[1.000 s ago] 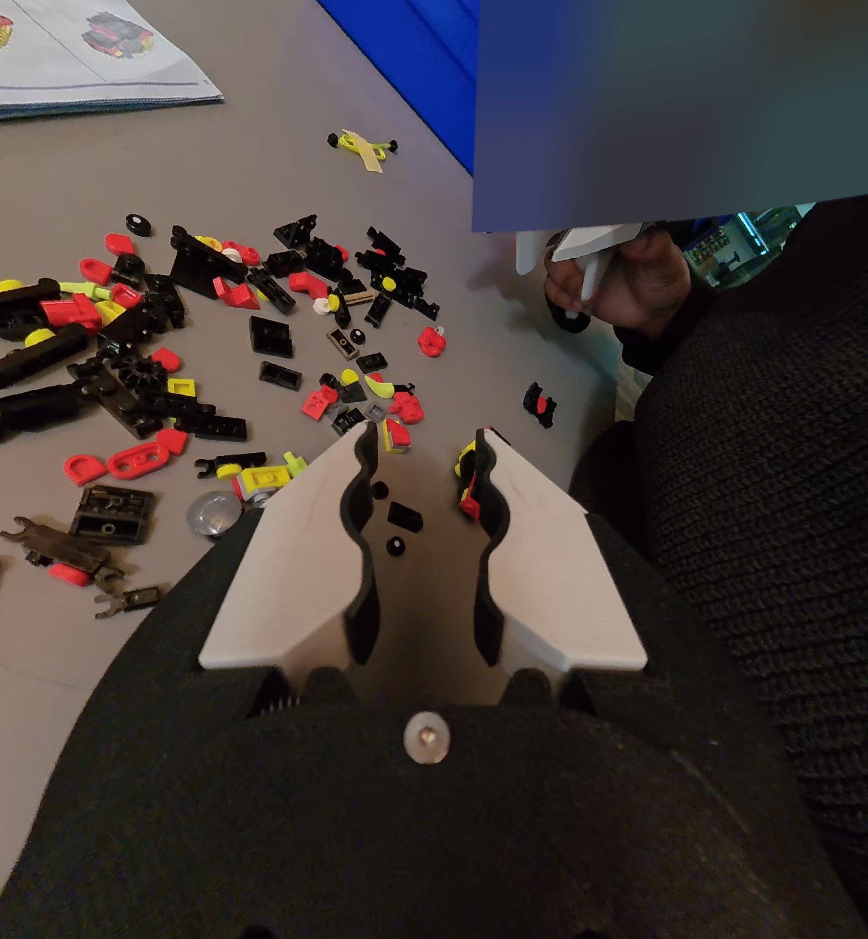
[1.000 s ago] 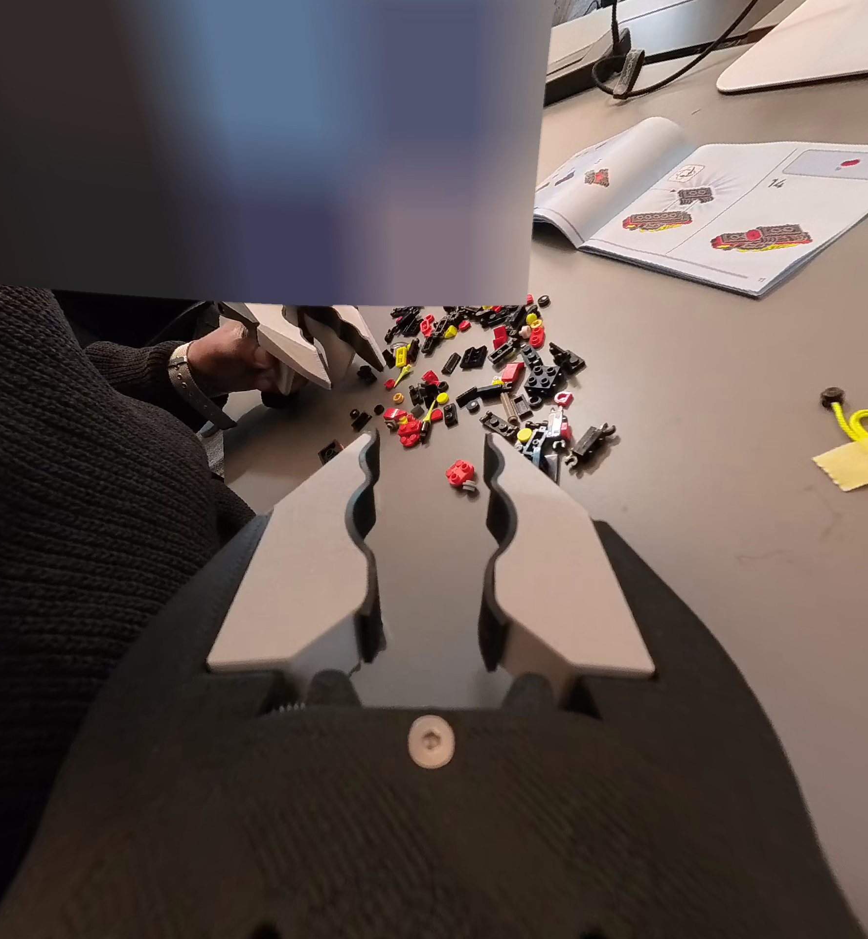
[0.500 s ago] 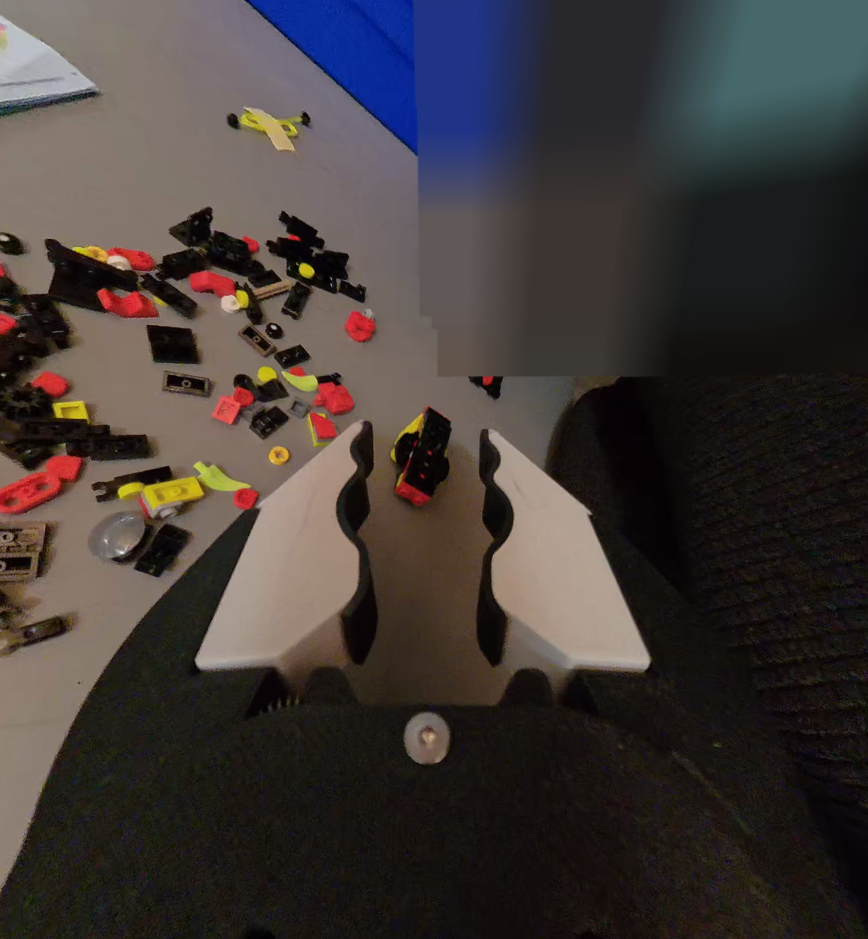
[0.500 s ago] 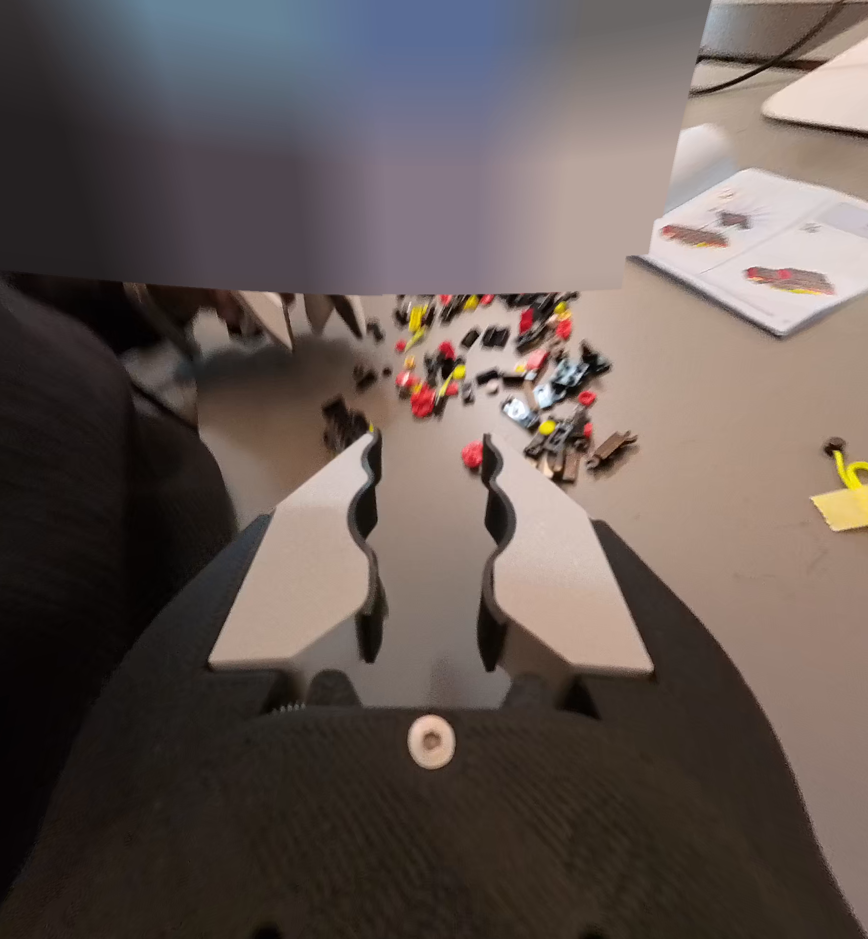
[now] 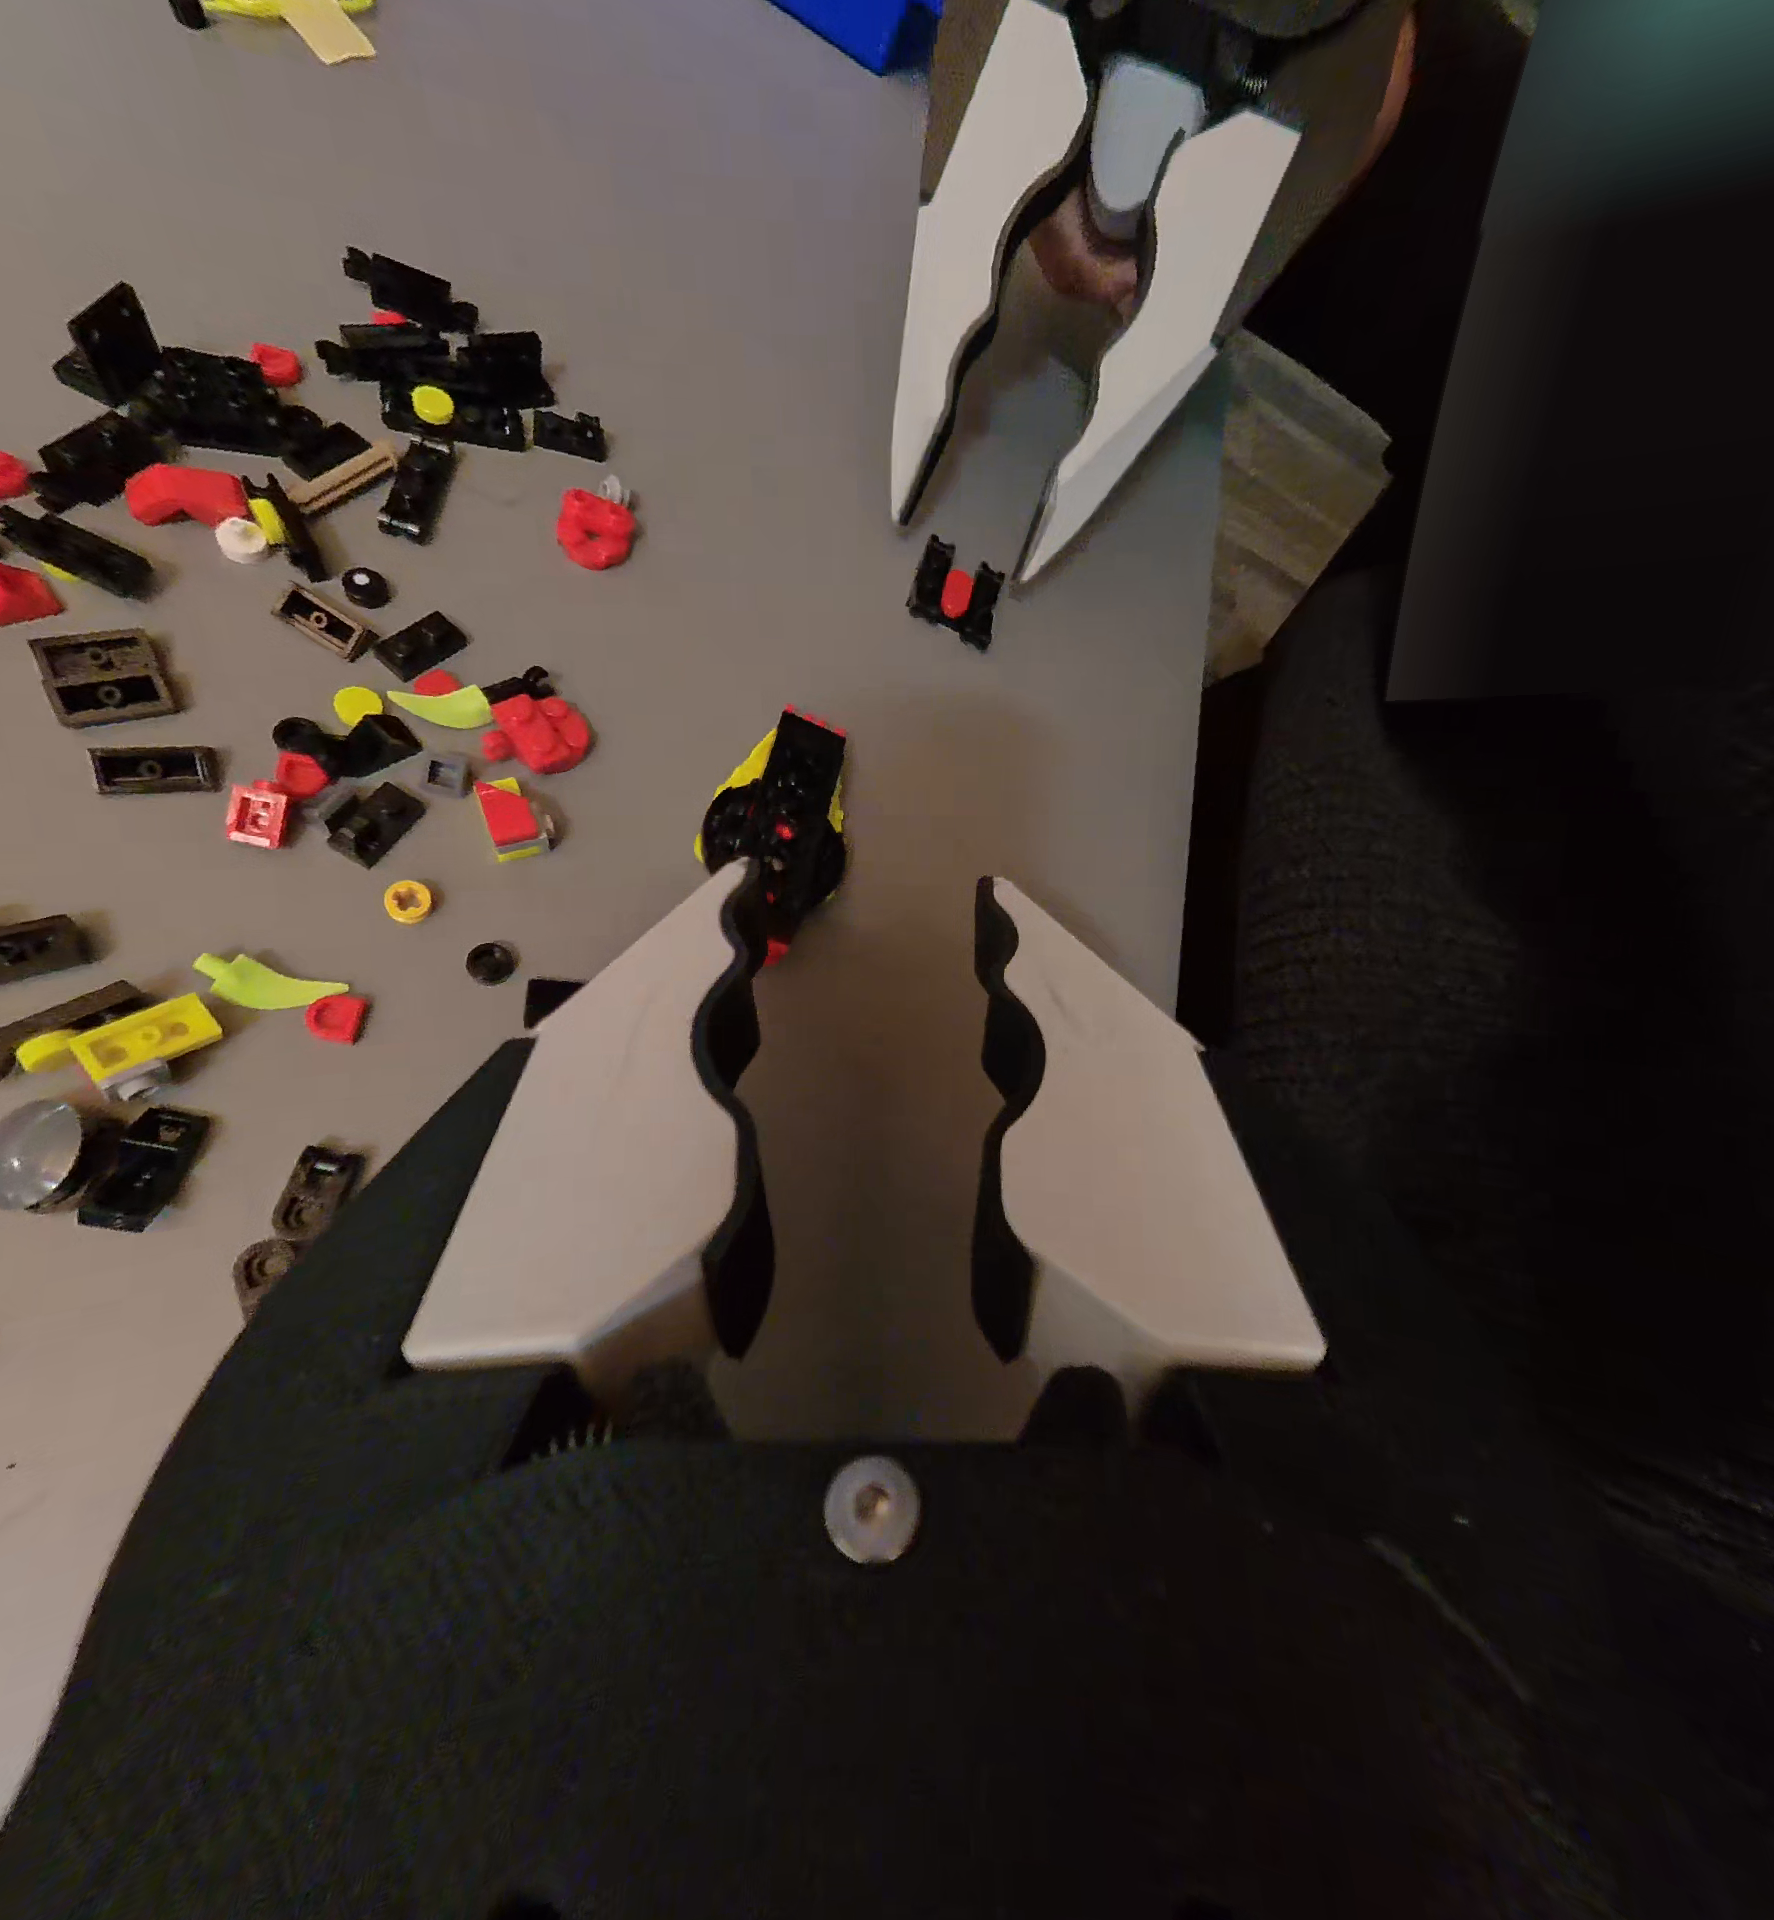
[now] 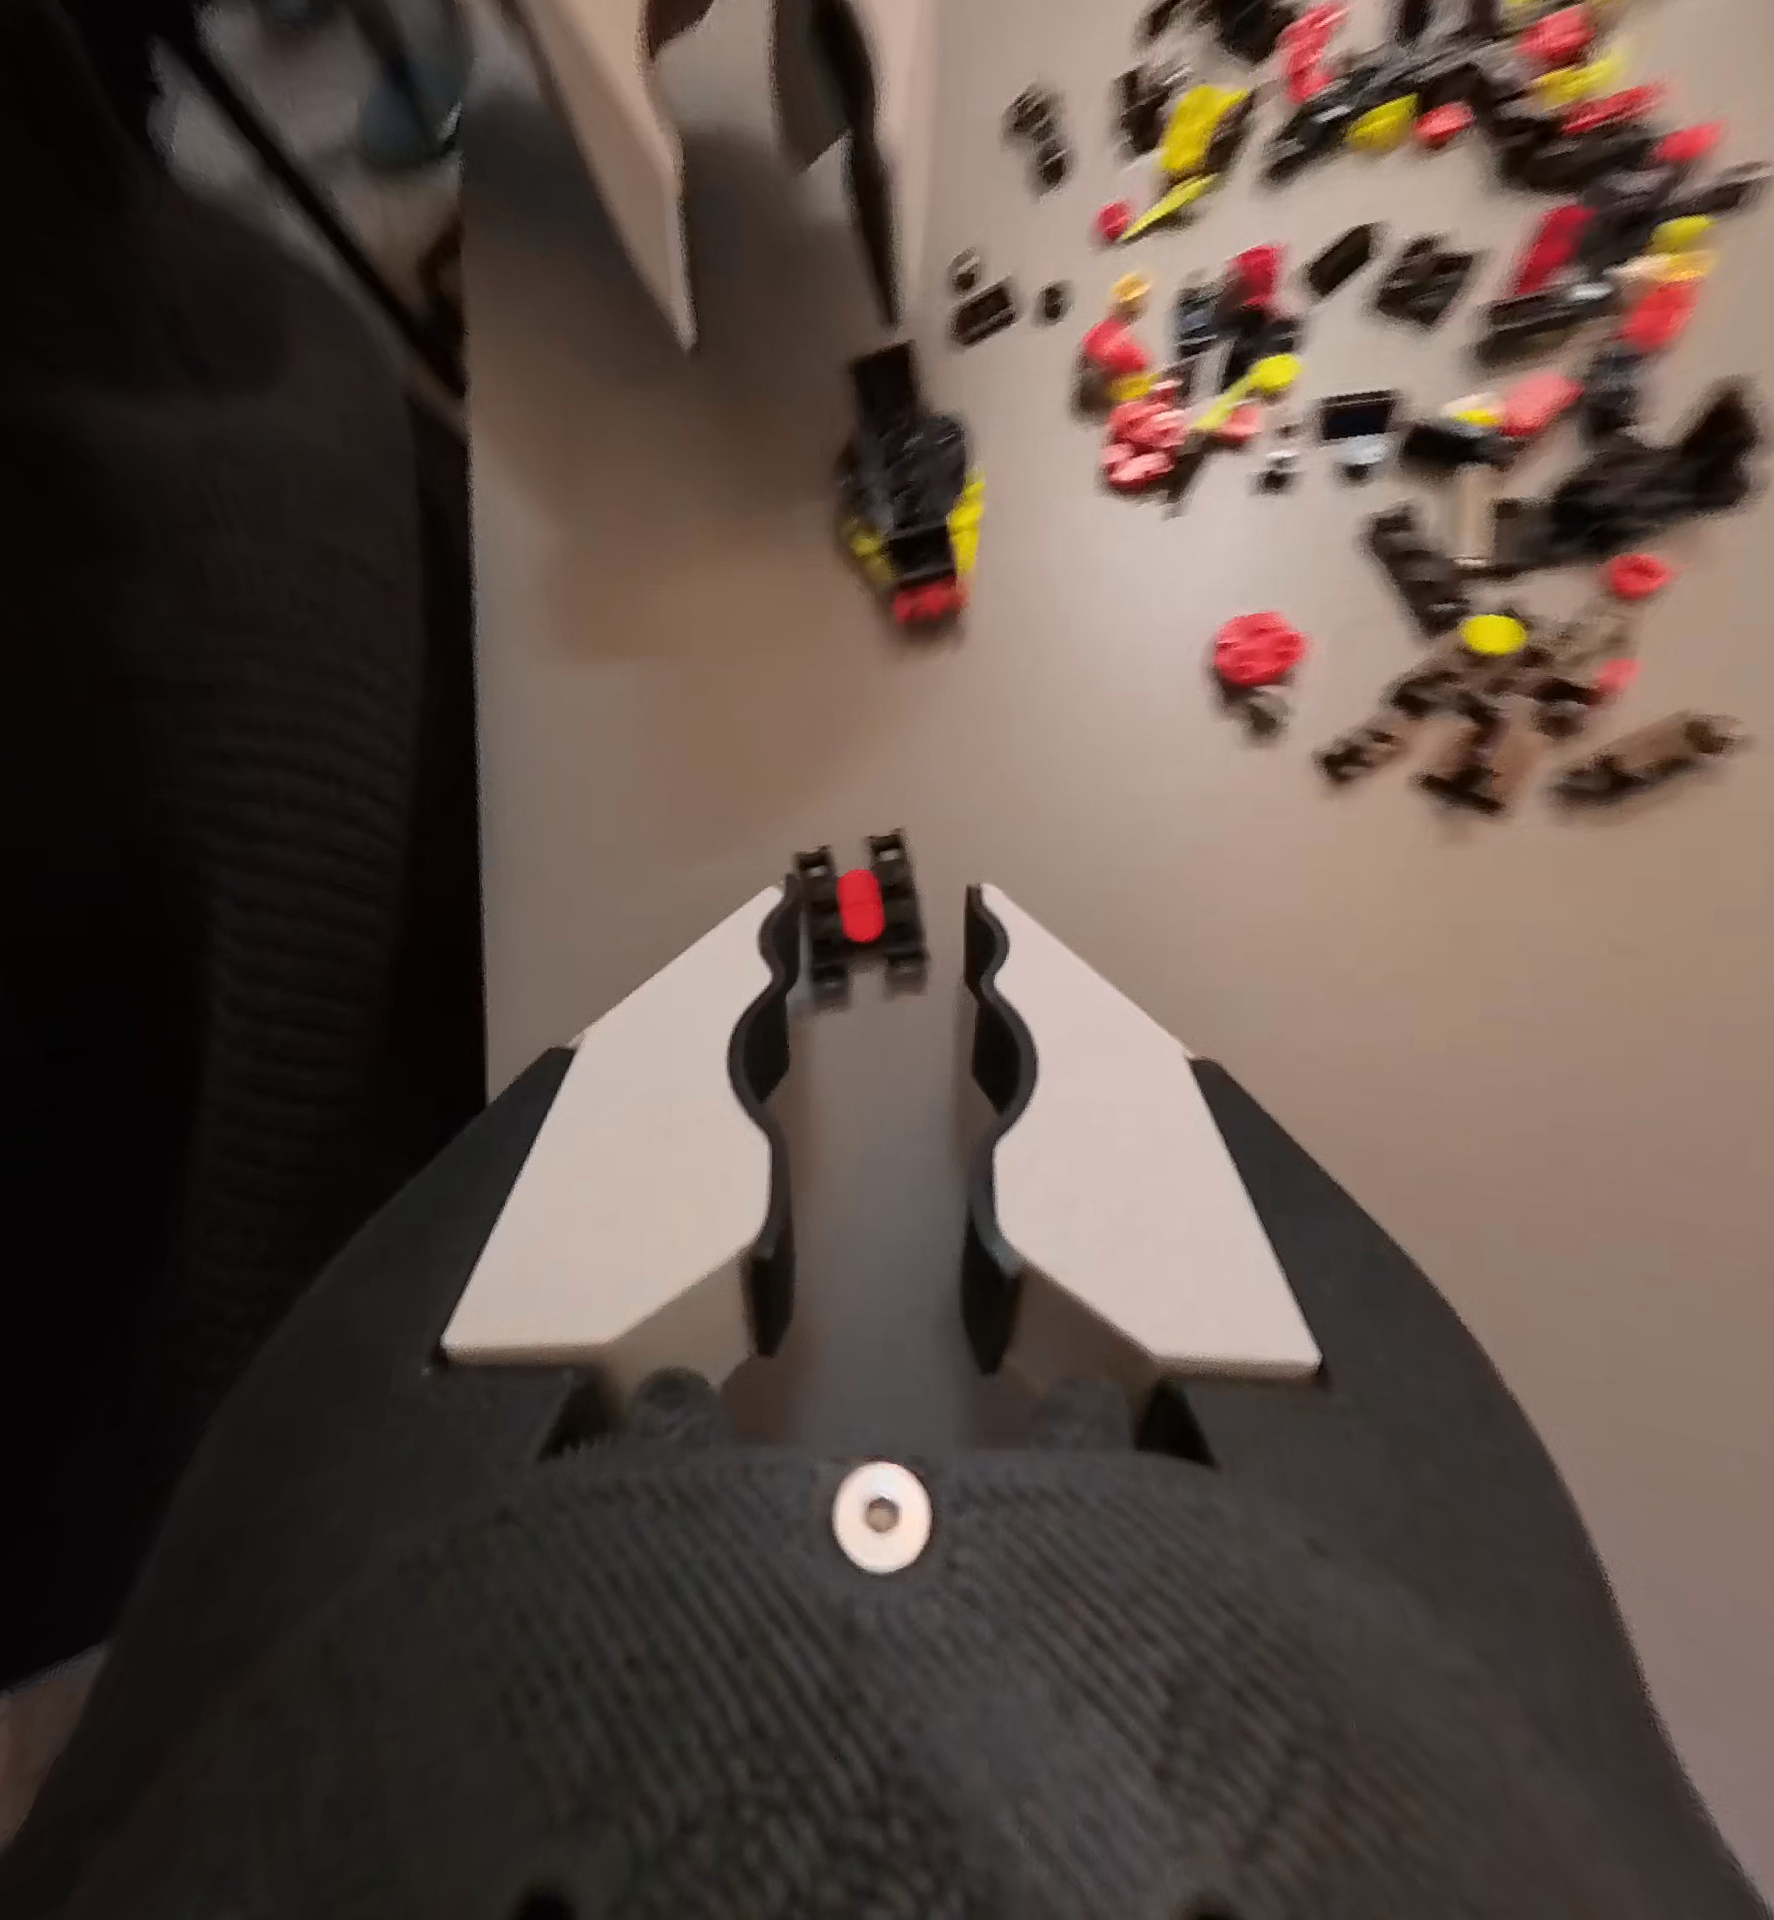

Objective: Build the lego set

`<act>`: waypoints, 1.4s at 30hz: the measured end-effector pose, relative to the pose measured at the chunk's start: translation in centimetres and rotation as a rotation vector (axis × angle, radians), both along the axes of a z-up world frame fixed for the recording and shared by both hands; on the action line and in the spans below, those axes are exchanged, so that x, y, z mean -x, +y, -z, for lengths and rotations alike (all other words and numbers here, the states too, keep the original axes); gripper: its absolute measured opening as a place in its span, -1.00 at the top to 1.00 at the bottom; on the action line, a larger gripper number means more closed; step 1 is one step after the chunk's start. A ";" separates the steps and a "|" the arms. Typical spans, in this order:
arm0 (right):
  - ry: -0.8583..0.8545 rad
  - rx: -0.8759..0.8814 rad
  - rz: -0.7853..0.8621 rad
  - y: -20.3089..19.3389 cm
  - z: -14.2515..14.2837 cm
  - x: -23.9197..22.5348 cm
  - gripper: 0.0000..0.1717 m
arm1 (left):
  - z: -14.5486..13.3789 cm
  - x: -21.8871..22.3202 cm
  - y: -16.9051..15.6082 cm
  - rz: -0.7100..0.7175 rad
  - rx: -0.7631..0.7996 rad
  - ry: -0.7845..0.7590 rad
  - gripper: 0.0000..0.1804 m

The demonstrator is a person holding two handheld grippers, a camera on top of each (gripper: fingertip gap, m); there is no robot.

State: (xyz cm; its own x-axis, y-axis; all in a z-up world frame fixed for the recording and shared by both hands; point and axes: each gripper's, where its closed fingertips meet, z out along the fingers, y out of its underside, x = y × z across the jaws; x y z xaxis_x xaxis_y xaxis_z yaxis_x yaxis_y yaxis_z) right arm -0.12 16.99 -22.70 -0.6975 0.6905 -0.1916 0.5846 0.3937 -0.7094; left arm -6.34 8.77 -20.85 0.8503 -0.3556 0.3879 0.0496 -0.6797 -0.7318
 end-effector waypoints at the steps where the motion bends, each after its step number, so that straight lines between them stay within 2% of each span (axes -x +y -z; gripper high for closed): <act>1: 0.001 -0.014 -0.011 -0.2 0.1 -0.1 0.65 | 0.0 -0.1 0.0 0.002 0.001 0.001 0.58; 7: -0.001 -0.090 -0.035 -0.3 1.0 -0.2 0.61 | 0.2 -0.3 0.0 0.007 0.013 0.002 0.58; 12: 0.007 -0.103 -0.041 -0.5 1.2 -0.1 0.67 | 0.3 -0.2 0.0 0.001 0.019 -0.004 0.58; 15: 0.004 -0.097 -0.038 -0.5 1.2 -0.1 0.73 | 0.4 -0.1 0.0 -0.001 0.022 -0.006 0.58; 42: 0.043 -0.044 -0.006 -1.1 0.1 0.8 0.74 | 0.6 -0.1 0.1 -0.006 0.032 -0.007 0.57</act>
